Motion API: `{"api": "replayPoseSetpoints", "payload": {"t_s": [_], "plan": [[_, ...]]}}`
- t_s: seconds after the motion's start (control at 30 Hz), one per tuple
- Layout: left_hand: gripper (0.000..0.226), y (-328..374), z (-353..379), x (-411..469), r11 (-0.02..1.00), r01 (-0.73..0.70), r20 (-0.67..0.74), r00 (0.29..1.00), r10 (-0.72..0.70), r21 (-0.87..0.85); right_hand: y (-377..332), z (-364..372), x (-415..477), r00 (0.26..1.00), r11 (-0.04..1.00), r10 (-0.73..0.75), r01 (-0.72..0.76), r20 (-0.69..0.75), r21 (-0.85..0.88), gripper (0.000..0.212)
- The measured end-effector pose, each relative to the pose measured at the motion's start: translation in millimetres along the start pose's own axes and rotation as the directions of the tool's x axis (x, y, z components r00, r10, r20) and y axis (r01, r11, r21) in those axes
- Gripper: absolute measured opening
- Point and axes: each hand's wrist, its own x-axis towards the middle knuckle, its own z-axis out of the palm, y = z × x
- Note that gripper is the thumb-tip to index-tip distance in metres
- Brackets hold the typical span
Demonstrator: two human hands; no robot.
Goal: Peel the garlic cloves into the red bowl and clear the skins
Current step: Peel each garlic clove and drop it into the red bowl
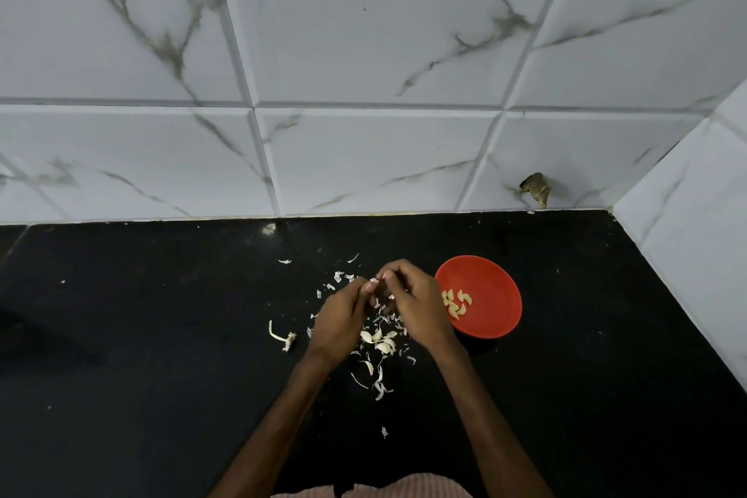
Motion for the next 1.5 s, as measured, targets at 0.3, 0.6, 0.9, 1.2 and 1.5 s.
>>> {"api": "replayPoseSetpoints", "payload": {"t_s": [0.3,0.6,0.9,1.2,1.5], "plan": [[0.048,25.1,-3.8,-3.8,0.898,0.15,0.116,0.987,-0.112,-0.414,-11.4,-8.2,2.7,0.985,0.981,-0.121,0.099,0.126,0.169,0.026],[0.054,21.3,-19.4,-5.0,0.771,0.406,0.364,0.899,-0.242,-0.491,-22.7,-15.8,8.5,0.924,0.991,-0.127,0.13,0.361,0.016,0.031],[0.05,22.9,-18.2,-5.8,0.597,0.539,0.441,0.839,-0.318,-0.594,-26.4,-12.2,15.2,0.886,0.919,-0.177,0.304,0.428,-0.25,0.047],[0.042,30.3,-28.2,-0.3,0.518,0.511,0.388,0.859,-0.333,-0.686,-31.5,-6.5,26.8,0.868,0.902,-0.219,0.354,0.445,-0.247,0.039],[0.048,48.2,-33.0,1.3,0.777,0.32,0.228,0.946,-0.231,-0.542,-42.8,-7.2,17.2,0.946,0.952,-0.303,0.297,0.11,0.068,0.04]]}}
